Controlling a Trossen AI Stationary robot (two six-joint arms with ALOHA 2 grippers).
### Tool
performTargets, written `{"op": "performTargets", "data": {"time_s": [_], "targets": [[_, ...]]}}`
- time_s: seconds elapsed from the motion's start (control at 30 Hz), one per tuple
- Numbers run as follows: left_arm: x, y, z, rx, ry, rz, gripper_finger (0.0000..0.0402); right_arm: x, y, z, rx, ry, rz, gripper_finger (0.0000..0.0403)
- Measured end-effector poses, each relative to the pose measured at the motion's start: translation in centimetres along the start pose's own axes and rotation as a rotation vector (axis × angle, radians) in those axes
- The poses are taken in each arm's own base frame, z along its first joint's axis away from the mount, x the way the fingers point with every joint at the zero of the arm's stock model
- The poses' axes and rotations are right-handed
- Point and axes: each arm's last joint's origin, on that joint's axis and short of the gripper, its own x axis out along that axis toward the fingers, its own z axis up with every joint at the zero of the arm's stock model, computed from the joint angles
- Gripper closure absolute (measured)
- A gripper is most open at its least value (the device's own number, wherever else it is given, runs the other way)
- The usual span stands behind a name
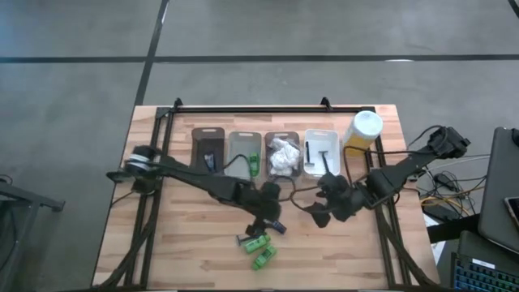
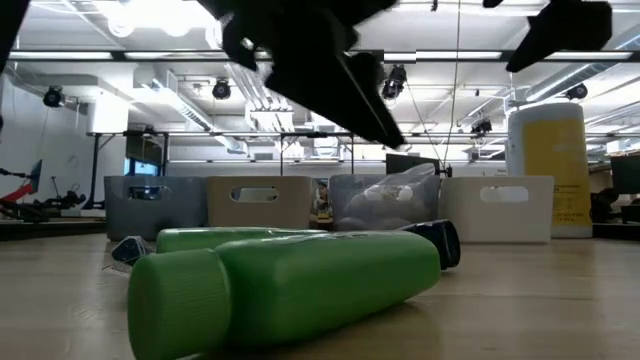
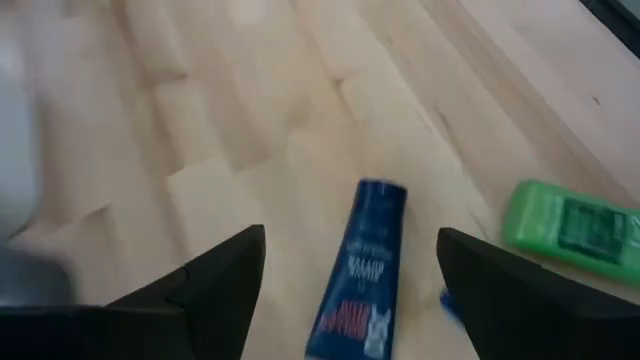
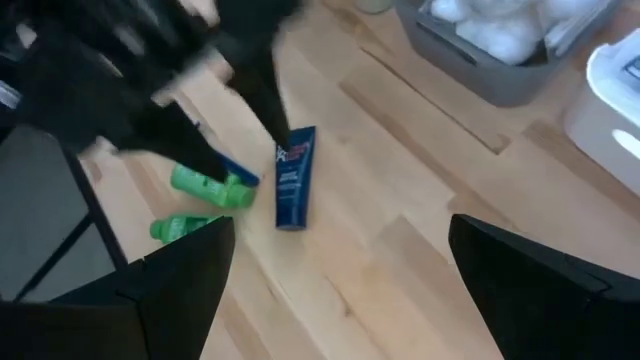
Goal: Pick & Place Travel size toiletries
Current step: Put the blue shaver cream into the left black bin
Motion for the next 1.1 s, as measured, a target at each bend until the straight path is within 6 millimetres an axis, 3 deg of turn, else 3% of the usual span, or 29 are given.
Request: {"op": "performTargets", "data": {"time_s": [0.23,0.53,0.7,0.93,1.0,1.1], "targets": [[3.8,0.0,0.9,0.079,0.023,-0.082,0.0108,-0.9,-0.4,-0.8,0.046,0.006,-0.022,0.0039],[7.9,-0.1,-1.8,0.056,0.149,-0.088,0.0112,-1.9,0.0,-2.5,0.047,-0.027,0.001,0.0039],[7.7,-0.1,-1.9,0.024,0.169,-0.080,0.0174,-2.3,0.1,-3.2,0.050,-0.043,0.009,0.0039],[6.4,0.4,-1.6,-0.066,0.199,-0.039,0.0339,-2.3,0.0,-3.2,0.041,-0.069,-0.006,0.0039],[4.8,0.7,-1.1,-0.159,0.234,-0.026,0.0371,-2.5,0.1,-3.1,0.038,-0.076,-0.001,0.0039],[0.6,0.9,0.5,-0.298,0.229,0.046,0.0377,-2.8,0.0,-2.8,0.042,-0.109,0.008,0.0039]]}}
